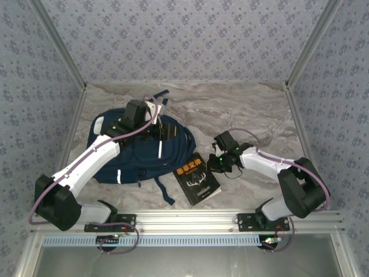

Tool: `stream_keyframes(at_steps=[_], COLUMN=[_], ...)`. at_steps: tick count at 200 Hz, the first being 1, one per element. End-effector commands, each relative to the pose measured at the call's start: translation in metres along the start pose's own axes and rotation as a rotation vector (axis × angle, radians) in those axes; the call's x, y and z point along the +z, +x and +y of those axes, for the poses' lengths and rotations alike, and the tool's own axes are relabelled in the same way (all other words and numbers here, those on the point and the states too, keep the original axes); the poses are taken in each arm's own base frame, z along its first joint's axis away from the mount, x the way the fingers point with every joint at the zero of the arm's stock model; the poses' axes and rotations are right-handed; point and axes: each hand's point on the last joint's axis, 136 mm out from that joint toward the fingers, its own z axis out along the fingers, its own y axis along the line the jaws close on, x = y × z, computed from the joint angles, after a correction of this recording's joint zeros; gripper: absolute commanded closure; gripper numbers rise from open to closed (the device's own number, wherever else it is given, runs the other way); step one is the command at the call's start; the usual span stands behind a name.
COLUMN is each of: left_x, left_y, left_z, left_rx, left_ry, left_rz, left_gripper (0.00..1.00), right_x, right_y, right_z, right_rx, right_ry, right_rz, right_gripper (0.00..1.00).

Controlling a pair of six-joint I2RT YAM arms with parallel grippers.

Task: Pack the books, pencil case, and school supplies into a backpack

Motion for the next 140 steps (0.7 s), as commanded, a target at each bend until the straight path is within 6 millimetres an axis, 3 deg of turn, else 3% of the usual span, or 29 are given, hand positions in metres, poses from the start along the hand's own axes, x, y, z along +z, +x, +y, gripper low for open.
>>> stream_keyframes(at_steps=[1,25,108,123,140], left_x=[-0.006,-0.006,-0.004,-0.003,-0.004], left_y=[-0.009,-0.009,-0.006,-0.005,-0.005], left_z=[-0.009,-0.008,-0.01,-0.011,-0.012], left_rx=[0.031,0.03,0.036,0.043,0.047], left_ry=[0.01,0.008,0.011,0.01,0.01], left_rz=[-0.019,-0.016,-0.008,-0.004,-0.004], left_gripper=[0.39,0.39,0.39,0.39,0.39], right_x=[-0.01,-0.011,-0.013,-0.009,-0.005], right_y=[-0.015,-0.017,-0.027,-0.026,-0.024], right_z=[0.035,0.047,0.081,0.081,0.083], right_rx=[0.01,0.046,0.132,0.132,0.12], right_ry=[-0.148,-0.233,-0.488,-0.489,-0.494], right_rz=[-0.046,-0.053,-0.081,-0.069,-0.057], right_gripper=[0.94,1.0,1.0,0.9,0.85])
